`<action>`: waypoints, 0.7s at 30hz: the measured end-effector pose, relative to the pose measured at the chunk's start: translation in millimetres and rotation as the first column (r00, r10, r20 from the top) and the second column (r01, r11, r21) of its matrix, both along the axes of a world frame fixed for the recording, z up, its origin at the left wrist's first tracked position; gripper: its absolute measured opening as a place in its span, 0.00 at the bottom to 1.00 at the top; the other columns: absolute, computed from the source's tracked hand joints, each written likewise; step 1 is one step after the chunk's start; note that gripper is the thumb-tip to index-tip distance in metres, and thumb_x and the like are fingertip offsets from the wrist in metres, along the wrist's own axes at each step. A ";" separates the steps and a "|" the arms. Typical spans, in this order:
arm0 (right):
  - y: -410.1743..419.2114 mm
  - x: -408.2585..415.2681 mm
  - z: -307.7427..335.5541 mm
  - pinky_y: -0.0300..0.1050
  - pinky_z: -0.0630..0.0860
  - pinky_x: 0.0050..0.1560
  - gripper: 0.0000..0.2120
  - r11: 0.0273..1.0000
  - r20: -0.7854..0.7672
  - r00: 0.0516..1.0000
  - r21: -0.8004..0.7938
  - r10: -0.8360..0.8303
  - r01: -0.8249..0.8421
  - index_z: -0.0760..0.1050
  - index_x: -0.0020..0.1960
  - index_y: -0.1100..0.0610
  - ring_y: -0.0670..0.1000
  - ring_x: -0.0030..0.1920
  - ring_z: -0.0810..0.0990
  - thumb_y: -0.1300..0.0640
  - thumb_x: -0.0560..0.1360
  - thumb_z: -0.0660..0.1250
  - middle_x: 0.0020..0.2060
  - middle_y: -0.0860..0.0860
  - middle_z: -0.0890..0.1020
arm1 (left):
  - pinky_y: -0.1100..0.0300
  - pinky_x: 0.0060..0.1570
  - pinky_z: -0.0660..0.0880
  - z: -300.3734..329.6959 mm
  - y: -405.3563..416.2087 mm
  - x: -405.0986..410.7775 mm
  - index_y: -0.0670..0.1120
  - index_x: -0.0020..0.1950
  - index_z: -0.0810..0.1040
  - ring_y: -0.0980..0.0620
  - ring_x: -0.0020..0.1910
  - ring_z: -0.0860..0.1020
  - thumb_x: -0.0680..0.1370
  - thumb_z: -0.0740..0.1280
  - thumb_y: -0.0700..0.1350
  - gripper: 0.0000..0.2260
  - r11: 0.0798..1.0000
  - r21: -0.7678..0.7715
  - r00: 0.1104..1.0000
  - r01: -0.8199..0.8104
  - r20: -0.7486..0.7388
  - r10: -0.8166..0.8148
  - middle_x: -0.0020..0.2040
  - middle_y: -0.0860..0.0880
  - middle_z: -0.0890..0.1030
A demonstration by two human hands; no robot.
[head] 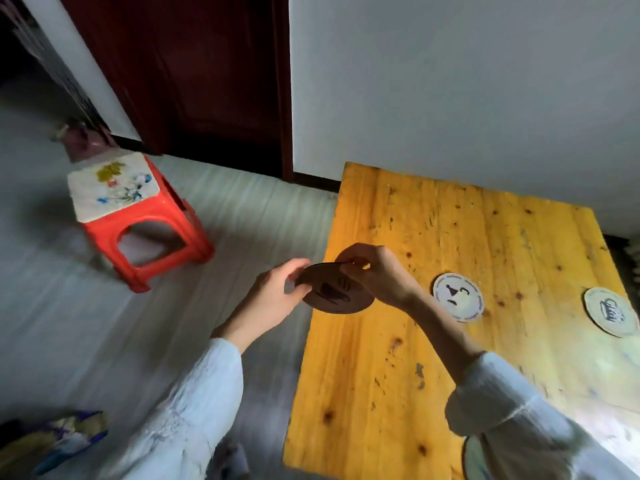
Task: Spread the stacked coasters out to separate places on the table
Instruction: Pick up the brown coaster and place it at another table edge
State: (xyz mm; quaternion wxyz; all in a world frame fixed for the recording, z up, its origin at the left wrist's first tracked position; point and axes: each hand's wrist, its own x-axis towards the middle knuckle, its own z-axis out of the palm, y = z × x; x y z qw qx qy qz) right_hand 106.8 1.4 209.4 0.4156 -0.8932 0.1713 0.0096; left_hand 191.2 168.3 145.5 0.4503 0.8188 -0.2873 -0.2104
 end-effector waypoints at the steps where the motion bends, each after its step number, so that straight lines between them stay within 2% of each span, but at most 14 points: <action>1: 16.5 11.3 1.0 0.44 0.73 0.48 0.08 0.999 0.025 0.999 0.017 -0.035 0.034 0.79 0.51 0.61 0.50 0.46 0.77 0.65 0.74 0.64 0.49 0.58 0.84 | 0.61 0.47 0.70 4.5 16.1 14.8 0.51 0.58 0.76 0.56 0.42 0.76 0.72 0.67 0.40 0.15 0.999 0.009 0.999 0.036 0.023 -0.036 0.42 0.55 0.78; 3: 50.6 32.0 2.1 0.47 0.75 0.51 0.08 0.996 0.039 0.996 0.050 -0.081 0.079 0.80 0.50 0.61 0.50 0.46 0.78 0.65 0.73 0.65 0.48 0.58 0.84 | 0.59 0.42 0.71 12.6 49.6 43.5 0.50 0.53 0.78 0.56 0.36 0.74 0.72 0.67 0.40 0.11 0.996 0.021 0.995 0.085 0.049 -0.086 0.36 0.57 0.77; 5: 81.0 50.0 2.4 0.49 0.76 0.51 0.08 0.995 0.040 0.996 0.067 -0.079 0.076 0.80 0.50 0.61 0.51 0.46 0.78 0.64 0.73 0.65 0.47 0.57 0.84 | 0.57 0.42 0.72 20.7 78.5 70.2 0.48 0.49 0.80 0.55 0.35 0.75 0.73 0.67 0.38 0.08 0.994 0.007 0.994 0.105 0.039 -0.106 0.36 0.55 0.78; 8: 111.5 76.3 3.7 0.38 0.75 0.42 0.07 0.994 0.084 0.993 0.083 -0.078 0.071 0.79 0.49 0.59 0.49 0.43 0.78 0.63 0.74 0.64 0.42 0.52 0.82 | 0.66 0.42 0.71 30.0 103.3 107.2 0.46 0.45 0.80 0.61 0.36 0.76 0.72 0.67 0.38 0.05 0.992 -0.007 0.989 0.127 0.080 -0.126 0.38 0.58 0.78; 10: 120.1 92.4 3.2 0.32 0.72 0.40 0.07 0.991 0.092 0.991 0.092 -0.101 0.093 0.79 0.50 0.59 0.47 0.42 0.77 0.63 0.74 0.64 0.42 0.49 0.80 | 0.67 0.42 0.71 34.0 107.9 127.8 0.48 0.43 0.79 0.61 0.37 0.77 0.72 0.67 0.37 0.05 0.988 -0.017 0.986 0.152 0.076 -0.150 0.38 0.58 0.79; 13: 117.5 102.5 -0.6 0.29 0.72 0.39 0.08 0.973 0.075 0.977 0.134 -0.200 0.189 0.80 0.51 0.59 0.45 0.41 0.77 0.63 0.74 0.65 0.40 0.48 0.80 | 0.61 0.43 0.71 36.1 97.2 148.4 0.51 0.42 0.78 0.56 0.37 0.77 0.73 0.67 0.37 0.08 0.974 -0.014 0.974 0.225 0.005 -0.225 0.38 0.56 0.79; 15: 107.6 100.0 -5.1 0.25 0.71 0.35 0.07 0.942 0.067 0.953 0.189 -0.295 0.279 0.81 0.49 0.57 0.41 0.38 0.77 0.61 0.74 0.66 0.36 0.44 0.80 | 0.62 0.43 0.71 35.8 81.2 156.0 0.52 0.40 0.77 0.57 0.37 0.76 0.73 0.66 0.36 0.10 0.960 -0.015 0.959 0.278 -0.048 -0.278 0.37 0.56 0.79; 18: 91.2 90.2 -16.5 0.22 0.69 0.33 0.06 0.889 0.029 0.907 0.213 -0.420 0.405 0.81 0.49 0.55 0.37 0.38 0.75 0.57 0.75 0.66 0.37 0.43 0.80 | 0.69 0.41 0.71 33.7 55.7 165.9 0.55 0.38 0.77 0.59 0.37 0.76 0.73 0.66 0.36 0.12 0.936 -0.006 0.930 0.353 -0.102 -0.352 0.37 0.57 0.79; 21: 72.3 88.5 -29.6 0.24 0.67 0.25 0.07 0.815 -0.021 0.844 0.249 -0.536 0.524 0.79 0.51 0.56 0.42 0.38 0.76 0.56 0.76 0.65 0.39 0.46 0.79 | 0.76 0.37 0.71 32.6 27.0 185.0 0.55 0.39 0.77 0.58 0.38 0.76 0.73 0.66 0.37 0.12 0.935 -0.032 0.920 0.352 -0.173 -0.353 0.38 0.55 0.79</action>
